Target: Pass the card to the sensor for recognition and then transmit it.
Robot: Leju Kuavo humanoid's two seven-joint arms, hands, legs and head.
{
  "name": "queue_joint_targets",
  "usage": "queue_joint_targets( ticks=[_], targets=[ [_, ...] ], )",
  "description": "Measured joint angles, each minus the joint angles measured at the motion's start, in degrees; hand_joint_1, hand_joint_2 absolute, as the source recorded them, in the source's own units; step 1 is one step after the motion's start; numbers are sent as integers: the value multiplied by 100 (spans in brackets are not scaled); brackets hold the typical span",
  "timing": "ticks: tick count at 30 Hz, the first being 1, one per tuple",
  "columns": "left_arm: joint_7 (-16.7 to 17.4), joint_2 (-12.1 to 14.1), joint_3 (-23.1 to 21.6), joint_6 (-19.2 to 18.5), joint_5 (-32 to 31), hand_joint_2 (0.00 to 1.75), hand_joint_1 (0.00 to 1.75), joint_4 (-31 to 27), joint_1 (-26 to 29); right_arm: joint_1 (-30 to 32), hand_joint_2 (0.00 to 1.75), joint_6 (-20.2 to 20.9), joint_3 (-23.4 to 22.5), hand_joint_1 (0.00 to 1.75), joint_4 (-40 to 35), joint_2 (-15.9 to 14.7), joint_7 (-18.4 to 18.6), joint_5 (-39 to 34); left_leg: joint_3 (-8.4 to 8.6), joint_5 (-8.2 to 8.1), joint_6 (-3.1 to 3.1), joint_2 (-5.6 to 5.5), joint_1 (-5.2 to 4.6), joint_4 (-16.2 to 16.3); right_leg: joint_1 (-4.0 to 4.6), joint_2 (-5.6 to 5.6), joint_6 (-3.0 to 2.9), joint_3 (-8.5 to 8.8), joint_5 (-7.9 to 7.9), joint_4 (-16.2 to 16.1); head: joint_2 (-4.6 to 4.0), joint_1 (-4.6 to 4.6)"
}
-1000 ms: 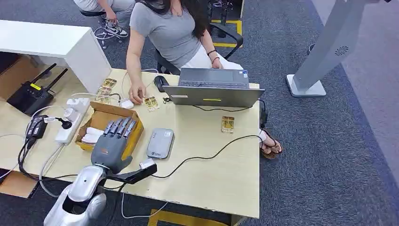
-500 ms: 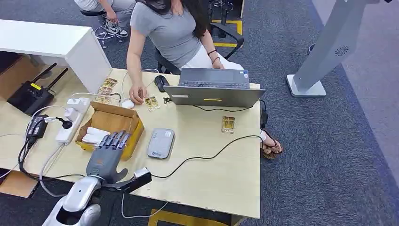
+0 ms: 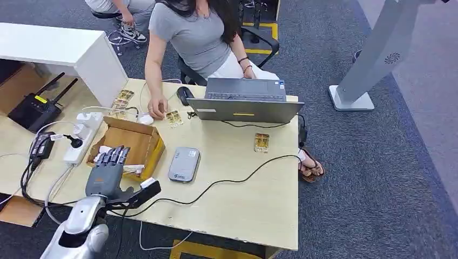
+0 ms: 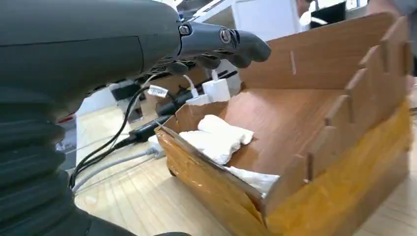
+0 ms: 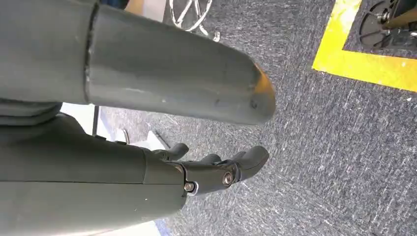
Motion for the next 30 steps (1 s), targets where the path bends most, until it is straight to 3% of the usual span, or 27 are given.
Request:
queue_joint_targets(
  ticks=[13, 30],
  targets=[
    [-33, -52, 432, 7, 105, 175, 0, 480, -164, 1, 0, -2, -13, 0, 0, -4, 0, 94, 0, 0, 0, 0, -1, 0, 0, 0, 0, 0, 0, 0, 2, 0],
    [-99, -135, 446, 33, 48, 175, 0, 627, -194, -1, 0, -83, -140, 0, -2, -4, -48, 109, 0, 0, 0, 0, -1, 0, 0, 0, 0, 0, 0, 0, 2, 2]
  ],
)
